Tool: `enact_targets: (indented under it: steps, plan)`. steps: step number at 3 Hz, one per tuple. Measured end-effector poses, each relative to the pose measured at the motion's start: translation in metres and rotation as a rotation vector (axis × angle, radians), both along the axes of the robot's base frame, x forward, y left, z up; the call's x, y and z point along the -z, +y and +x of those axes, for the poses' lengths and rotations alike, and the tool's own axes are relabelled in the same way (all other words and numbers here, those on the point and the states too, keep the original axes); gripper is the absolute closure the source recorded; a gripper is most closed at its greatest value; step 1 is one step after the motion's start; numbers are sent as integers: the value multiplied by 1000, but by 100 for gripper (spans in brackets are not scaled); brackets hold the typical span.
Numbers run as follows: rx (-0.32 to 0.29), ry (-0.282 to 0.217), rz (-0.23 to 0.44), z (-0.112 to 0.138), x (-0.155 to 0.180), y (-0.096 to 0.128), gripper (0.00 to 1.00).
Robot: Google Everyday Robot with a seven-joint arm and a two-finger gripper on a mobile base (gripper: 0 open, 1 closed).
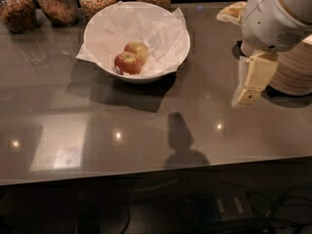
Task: Pick apple from white bowl
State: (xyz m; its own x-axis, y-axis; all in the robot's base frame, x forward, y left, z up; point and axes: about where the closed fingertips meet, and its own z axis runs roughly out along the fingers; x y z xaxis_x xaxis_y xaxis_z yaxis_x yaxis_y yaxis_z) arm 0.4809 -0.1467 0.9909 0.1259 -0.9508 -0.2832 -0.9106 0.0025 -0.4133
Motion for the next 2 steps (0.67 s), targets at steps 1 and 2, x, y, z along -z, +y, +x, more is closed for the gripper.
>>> enact_targets:
  steps: [1,2]
  plan:
    - [-197,-88,23,22,-11,45,0]
    - [-336,-138,33,37,-18,75,0]
